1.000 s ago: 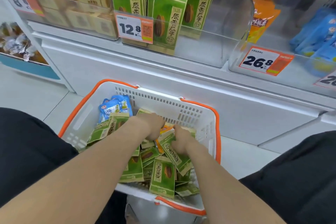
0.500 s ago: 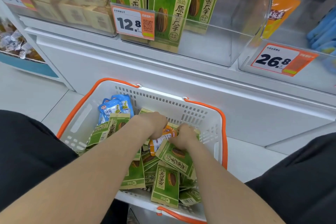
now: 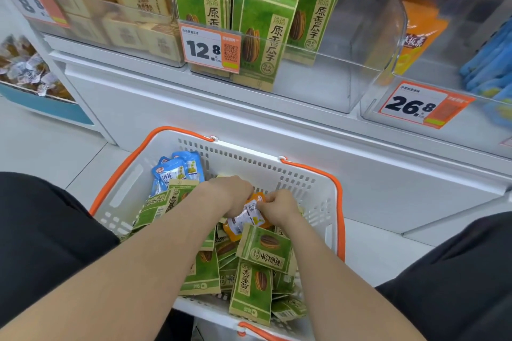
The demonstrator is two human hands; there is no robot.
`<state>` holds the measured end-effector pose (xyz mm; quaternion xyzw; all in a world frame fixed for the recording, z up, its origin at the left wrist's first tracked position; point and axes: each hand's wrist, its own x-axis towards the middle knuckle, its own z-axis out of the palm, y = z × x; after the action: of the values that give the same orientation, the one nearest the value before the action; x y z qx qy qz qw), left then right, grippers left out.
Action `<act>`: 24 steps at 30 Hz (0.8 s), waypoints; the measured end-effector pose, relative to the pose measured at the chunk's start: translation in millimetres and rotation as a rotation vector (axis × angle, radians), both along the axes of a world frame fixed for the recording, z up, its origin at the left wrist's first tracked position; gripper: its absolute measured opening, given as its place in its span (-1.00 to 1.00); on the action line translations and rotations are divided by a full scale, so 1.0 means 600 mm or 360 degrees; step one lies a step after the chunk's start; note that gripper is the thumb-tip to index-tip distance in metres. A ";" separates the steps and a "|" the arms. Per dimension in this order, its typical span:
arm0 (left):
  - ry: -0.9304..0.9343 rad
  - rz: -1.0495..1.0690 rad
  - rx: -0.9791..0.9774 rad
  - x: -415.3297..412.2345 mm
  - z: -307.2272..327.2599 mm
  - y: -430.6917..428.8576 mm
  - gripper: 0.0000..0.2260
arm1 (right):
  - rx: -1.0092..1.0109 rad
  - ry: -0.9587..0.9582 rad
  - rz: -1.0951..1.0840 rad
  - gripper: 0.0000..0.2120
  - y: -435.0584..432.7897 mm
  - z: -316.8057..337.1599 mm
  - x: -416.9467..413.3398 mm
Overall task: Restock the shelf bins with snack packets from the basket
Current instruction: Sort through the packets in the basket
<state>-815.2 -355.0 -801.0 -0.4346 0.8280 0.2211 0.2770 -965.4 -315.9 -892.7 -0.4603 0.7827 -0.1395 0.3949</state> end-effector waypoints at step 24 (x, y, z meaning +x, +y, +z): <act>0.2200 0.1000 0.0328 -0.085 0.182 0.050 -0.83 | -0.1470 -0.0062 -0.0714 -0.63 0.045 0.341 -0.011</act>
<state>-866.2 -324.8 -692.0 -0.3843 0.6257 0.5870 -0.3408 -972.3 -288.6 -688.1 -0.4049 0.7114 -0.5606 0.1253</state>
